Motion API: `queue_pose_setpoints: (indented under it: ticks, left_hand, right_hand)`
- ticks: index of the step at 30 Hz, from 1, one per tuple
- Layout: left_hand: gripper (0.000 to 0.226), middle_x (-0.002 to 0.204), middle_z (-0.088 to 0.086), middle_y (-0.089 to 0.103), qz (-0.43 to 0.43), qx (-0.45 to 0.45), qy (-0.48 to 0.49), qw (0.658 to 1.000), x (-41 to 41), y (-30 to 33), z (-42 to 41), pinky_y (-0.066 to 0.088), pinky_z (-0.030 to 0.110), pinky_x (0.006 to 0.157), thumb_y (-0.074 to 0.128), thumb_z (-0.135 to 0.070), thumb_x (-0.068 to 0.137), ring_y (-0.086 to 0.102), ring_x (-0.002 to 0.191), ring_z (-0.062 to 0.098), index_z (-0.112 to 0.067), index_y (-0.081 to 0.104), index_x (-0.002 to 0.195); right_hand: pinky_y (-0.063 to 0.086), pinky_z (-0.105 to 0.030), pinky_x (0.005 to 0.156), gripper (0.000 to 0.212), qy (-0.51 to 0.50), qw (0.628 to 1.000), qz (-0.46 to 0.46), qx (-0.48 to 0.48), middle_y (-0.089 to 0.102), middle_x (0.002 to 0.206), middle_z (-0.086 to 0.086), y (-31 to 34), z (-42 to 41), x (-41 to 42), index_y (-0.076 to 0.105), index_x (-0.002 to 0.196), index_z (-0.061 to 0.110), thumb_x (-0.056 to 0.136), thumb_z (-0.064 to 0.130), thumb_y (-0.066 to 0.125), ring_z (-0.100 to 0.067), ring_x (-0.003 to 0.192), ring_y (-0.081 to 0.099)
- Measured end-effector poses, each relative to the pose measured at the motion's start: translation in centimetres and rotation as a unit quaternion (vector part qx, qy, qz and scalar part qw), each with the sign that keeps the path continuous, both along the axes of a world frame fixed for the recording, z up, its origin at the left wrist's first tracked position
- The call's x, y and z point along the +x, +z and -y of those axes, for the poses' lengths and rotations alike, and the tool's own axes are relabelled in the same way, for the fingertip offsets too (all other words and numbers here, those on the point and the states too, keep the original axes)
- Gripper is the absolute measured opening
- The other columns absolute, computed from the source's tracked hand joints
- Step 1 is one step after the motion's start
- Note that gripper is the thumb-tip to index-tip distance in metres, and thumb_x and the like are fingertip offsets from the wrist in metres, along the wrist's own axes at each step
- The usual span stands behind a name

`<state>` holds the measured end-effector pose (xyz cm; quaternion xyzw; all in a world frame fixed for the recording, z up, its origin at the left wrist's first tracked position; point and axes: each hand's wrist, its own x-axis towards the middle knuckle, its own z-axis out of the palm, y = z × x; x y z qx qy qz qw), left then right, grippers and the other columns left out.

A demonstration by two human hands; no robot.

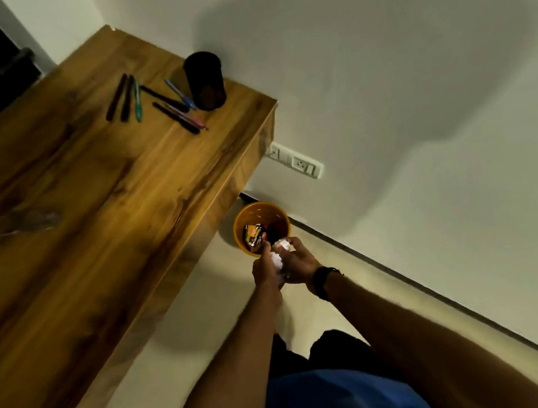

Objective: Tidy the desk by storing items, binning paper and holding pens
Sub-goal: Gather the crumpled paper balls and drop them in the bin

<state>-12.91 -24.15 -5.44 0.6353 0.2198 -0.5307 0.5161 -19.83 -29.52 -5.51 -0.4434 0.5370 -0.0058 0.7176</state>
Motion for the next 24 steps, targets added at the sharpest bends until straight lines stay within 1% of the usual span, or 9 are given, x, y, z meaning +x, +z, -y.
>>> queue_pose_setpoints:
  ticks: [3, 6, 9, 10, 12, 15, 17, 20, 24]
  left_hand:
    - [0.051, 0.115, 0.015, 0.064, -0.030, -0.007, 0.035, 0.999, 1.2, -0.9, 2.8, 0.052, 0.037, 0.078, 0.060, -0.045, 0.092, 0.061, 0.094, 0.030, -0.002, 0.060, 0.120]
    - [0.063, 0.115, 0.017, 0.069, -0.058, 0.008, 0.054, 0.997, 2.4, -3.6, 4.3, 0.057, 0.044, 0.084, 0.066, -0.057, 0.079, 0.067, 0.096, 0.033, -0.008, 0.066, 0.119]
    - [0.055, 0.110, 0.016, 0.070, -0.063, 0.012, 0.063, 0.996, 3.7, -6.4, 6.7, 0.056, 0.042, 0.084, 0.061, -0.053, 0.087, 0.068, 0.095, 0.031, -0.004, 0.067, 0.113]
    - [0.051, 0.106, 0.014, 0.070, -0.054, 0.021, 0.067, 0.996, 4.3, -7.6, 7.6, 0.056, 0.040, 0.085, 0.060, -0.050, 0.090, 0.067, 0.095, 0.030, -0.004, 0.067, 0.110]
    - [0.051, 0.104, 0.013, 0.067, -0.034, 0.058, 0.084, 0.994, 5.4, -12.0, 9.5, 0.053, 0.040, 0.092, 0.062, -0.049, 0.089, 0.065, 0.100, 0.032, -0.002, 0.064, 0.109]
    - [0.055, 0.106, 0.011, 0.064, -0.024, 0.076, 0.108, 0.991, 6.4, -20.3, 11.9, 0.051, 0.038, 0.093, 0.061, -0.055, 0.087, 0.063, 0.105, 0.032, -0.007, 0.060, 0.114]
    - [0.067, 0.120, 0.013, 0.064, -0.044, 0.052, 0.107, 0.992, 7.0, -25.4, 13.2, 0.049, 0.040, 0.098, 0.055, -0.061, 0.087, 0.062, 0.111, 0.034, -0.005, 0.058, 0.123]
    - [0.063, 0.142, 0.013, 0.048, -0.083, 0.012, 0.108, 0.991, 8.4, -29.9, 14.8, 0.040, 0.043, 0.103, 0.031, -0.053, 0.101, 0.046, 0.131, 0.034, -0.008, 0.042, 0.143]
    - [0.071, 0.151, 0.004, 0.041, -0.073, 0.068, 0.102, 0.990, 9.4, -34.3, 13.9, 0.039, 0.045, 0.092, 0.039, -0.068, 0.092, 0.042, 0.135, 0.029, -0.026, 0.033, 0.149]
  right_hand:
    - [0.053, -0.027, 0.056, 0.010, 0.029, 0.999, -0.024, 0.019, 0.061, 0.098, -0.008, -0.2, 2.8, 1.4, 0.048, 0.105, 0.025, 0.098, 0.027, 0.054, -0.019, 0.081, 0.062]
    - [0.050, -0.021, 0.051, 0.009, 0.047, 0.998, -0.032, 0.035, 0.058, 0.080, -0.001, -1.0, 5.0, 2.5, 0.052, 0.097, 0.021, 0.101, 0.027, 0.049, -0.010, 0.064, 0.056]
    - [0.047, -0.022, 0.050, 0.034, 0.074, 0.993, -0.055, 0.073, 0.064, 0.084, -0.002, -5.5, 7.9, 3.5, 0.056, 0.119, 0.016, 0.095, 0.041, 0.057, -0.011, 0.060, 0.058]
    - [0.050, -0.025, 0.051, 0.040, 0.080, 0.992, -0.055, 0.084, 0.067, 0.090, -0.004, -7.6, 9.0, 4.1, 0.055, 0.124, 0.016, 0.093, 0.041, 0.059, -0.014, 0.064, 0.062]
    - [0.060, -0.039, 0.068, 0.030, 0.096, 0.989, -0.060, 0.091, 0.070, 0.099, -0.005, -11.9, 11.2, 5.7, 0.059, 0.119, 0.022, 0.094, 0.038, 0.058, -0.020, 0.078, 0.067]
    - [0.054, -0.051, 0.090, 0.022, 0.115, 0.984, -0.075, 0.114, 0.069, 0.105, -0.002, -19.5, 13.8, 7.5, 0.059, 0.115, 0.029, 0.096, 0.038, 0.053, -0.023, 0.090, 0.068]
    - [0.051, -0.053, 0.095, 0.025, 0.099, 0.985, -0.081, 0.118, 0.068, 0.112, -0.006, -24.5, 15.3, 8.3, 0.060, 0.116, 0.026, 0.098, 0.040, 0.049, -0.027, 0.098, 0.066]
    - [0.047, -0.057, 0.098, 0.037, 0.086, 0.983, -0.106, 0.124, 0.064, 0.125, -0.012, -31.1, 17.2, 9.2, 0.060, 0.118, 0.025, 0.099, 0.050, 0.040, -0.037, 0.114, 0.061]
    - [0.048, -0.055, 0.097, 0.065, 0.083, 0.979, -0.158, 0.099, 0.047, 0.143, -0.003, -37.6, 19.4, 9.5, 0.035, 0.146, 0.026, 0.091, 0.058, 0.050, -0.033, 0.124, 0.052]
